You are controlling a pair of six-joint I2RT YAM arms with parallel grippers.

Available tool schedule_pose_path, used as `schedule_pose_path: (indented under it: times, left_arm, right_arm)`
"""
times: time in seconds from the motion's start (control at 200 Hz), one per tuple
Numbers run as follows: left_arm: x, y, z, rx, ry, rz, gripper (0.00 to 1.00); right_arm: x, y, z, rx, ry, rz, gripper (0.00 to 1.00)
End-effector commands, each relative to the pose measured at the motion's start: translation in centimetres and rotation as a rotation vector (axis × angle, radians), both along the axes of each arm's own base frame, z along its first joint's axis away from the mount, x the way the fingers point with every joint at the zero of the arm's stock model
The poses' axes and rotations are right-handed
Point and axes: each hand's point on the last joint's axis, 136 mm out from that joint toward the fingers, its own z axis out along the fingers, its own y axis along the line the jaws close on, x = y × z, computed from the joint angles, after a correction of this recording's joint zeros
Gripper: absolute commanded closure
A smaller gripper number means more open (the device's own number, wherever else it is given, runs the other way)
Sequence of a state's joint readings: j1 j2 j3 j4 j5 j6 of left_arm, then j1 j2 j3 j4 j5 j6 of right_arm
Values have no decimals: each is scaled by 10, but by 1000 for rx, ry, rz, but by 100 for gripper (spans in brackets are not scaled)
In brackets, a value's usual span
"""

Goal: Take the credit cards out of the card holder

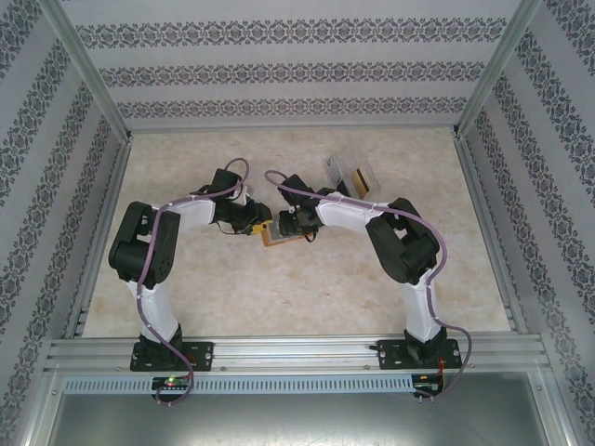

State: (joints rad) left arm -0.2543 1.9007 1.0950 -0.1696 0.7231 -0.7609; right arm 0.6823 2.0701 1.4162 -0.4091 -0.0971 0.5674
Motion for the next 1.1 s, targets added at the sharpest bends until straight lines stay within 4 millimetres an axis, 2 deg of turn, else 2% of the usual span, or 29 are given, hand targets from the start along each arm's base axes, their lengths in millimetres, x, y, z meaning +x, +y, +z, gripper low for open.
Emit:
schedule_pose_path:
  times: [0.0,0.689,0.829,1.094]
  left_arm:
    - [5,-6,0,-5,-16,-23,62]
    - [2,-5,-12,58,26,-84,63]
    - [0,-1,-18,111,39,-87,63]
    - [-3,-5,-27,145,59,-112,63]
  right_arm:
    - [-13,-13,-21,-27,74,-21,70]
    - [-14,-17,-23,21,98,-51,74]
    - [-14,-18,-25,29,107,-58,77]
    - [-15,-21,-28,36,122,-76,78]
